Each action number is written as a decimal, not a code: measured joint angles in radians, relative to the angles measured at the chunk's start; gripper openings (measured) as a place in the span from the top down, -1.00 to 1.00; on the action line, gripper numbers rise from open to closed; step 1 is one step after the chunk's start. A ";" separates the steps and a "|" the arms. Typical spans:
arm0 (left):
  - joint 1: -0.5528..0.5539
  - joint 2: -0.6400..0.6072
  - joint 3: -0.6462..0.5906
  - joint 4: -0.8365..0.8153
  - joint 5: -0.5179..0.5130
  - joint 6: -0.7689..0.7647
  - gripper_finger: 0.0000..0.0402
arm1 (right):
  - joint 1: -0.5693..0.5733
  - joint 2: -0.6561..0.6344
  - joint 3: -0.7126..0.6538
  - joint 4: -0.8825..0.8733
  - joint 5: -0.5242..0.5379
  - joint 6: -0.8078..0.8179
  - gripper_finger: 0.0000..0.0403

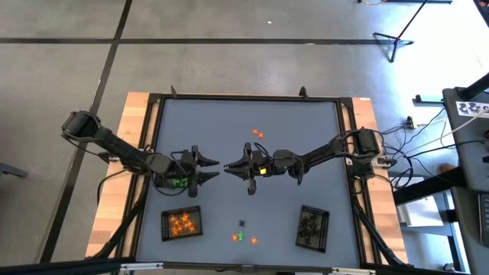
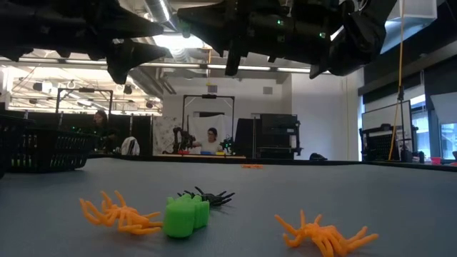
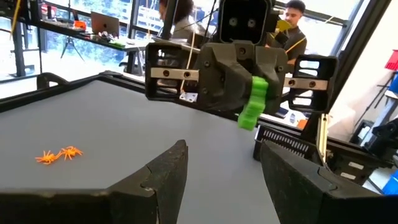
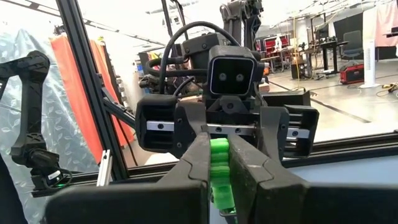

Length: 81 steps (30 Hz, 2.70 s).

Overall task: Sort Halloween decoration
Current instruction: Put the green skeleton toy into the top black bin

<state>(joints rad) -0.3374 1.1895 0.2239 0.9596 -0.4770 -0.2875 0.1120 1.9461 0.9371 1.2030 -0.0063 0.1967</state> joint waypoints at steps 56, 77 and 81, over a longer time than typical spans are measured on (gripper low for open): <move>0.014 0.142 0.136 -0.109 0.028 0.057 0.98 | 0.018 0.000 0.001 -0.043 -0.006 0.004 0.45; -0.085 -0.427 0.371 -1.926 0.173 -0.672 0.98 | 0.019 0.000 0.001 -0.053 -0.011 0.008 -0.08; -0.084 -0.426 0.366 -1.989 0.185 -0.694 0.99 | 0.019 0.000 0.001 -0.052 -0.011 0.009 -0.07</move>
<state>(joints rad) -0.4211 0.7635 0.5895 -1.0295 -0.2916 -0.9817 0.1314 1.9465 0.9380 1.1511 -0.0170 0.2058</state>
